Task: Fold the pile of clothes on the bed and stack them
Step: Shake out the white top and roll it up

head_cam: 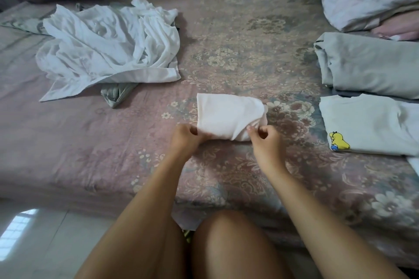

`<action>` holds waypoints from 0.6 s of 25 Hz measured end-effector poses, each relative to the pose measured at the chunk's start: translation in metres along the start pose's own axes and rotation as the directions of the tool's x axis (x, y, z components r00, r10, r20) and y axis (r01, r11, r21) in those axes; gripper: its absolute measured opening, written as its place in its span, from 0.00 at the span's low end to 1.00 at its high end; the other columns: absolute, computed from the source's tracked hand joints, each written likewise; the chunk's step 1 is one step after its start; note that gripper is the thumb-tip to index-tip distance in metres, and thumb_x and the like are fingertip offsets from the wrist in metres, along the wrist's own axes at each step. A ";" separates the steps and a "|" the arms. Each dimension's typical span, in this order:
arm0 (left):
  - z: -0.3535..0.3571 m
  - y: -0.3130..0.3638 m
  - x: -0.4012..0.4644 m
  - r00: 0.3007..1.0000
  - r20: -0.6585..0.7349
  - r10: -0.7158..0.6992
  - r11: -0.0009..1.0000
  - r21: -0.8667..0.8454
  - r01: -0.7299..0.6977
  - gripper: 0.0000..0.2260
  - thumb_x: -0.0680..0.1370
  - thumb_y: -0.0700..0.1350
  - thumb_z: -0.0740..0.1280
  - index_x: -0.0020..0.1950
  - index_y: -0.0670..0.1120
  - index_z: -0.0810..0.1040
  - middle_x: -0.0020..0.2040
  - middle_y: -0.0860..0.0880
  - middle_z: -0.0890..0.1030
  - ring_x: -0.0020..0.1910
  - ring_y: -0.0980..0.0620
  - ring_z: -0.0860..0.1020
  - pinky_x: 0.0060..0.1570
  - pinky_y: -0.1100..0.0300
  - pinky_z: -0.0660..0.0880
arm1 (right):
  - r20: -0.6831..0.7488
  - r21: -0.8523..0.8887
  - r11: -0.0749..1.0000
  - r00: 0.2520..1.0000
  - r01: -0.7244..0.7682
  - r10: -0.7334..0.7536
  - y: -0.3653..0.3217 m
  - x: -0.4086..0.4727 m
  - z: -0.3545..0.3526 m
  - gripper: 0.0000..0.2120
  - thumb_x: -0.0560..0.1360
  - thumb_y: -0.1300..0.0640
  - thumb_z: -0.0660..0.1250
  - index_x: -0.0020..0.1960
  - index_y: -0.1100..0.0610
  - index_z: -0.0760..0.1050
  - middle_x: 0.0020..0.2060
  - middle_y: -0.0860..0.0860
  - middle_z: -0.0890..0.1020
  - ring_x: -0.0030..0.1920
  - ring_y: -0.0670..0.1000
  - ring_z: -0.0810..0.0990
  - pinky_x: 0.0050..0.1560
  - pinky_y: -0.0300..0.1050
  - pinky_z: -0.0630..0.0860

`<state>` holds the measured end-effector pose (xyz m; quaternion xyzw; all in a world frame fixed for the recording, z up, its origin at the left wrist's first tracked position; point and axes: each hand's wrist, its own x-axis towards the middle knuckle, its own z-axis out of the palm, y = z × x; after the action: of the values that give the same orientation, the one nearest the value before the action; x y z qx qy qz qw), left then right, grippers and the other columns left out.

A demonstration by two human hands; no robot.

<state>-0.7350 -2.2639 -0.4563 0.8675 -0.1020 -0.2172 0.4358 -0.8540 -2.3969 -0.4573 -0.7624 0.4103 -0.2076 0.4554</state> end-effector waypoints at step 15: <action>-0.011 0.037 0.033 0.744 -0.254 0.618 0.772 0.379 -0.511 0.18 0.75 0.33 0.59 0.65 0.34 0.73 0.65 0.35 0.73 0.65 0.38 0.70 0.64 0.51 0.65 | 0.017 -0.392 0.809 0.882 0.439 -0.471 -0.041 0.049 -0.021 0.22 0.79 0.60 0.58 0.72 0.64 0.63 0.73 0.60 0.62 0.73 0.57 0.58 0.73 0.49 0.58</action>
<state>-0.7003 -2.2903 -0.4298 0.8723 -0.3099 0.1082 0.3625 -0.8221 -2.4379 -0.4148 -0.9034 0.2664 -0.2565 0.2170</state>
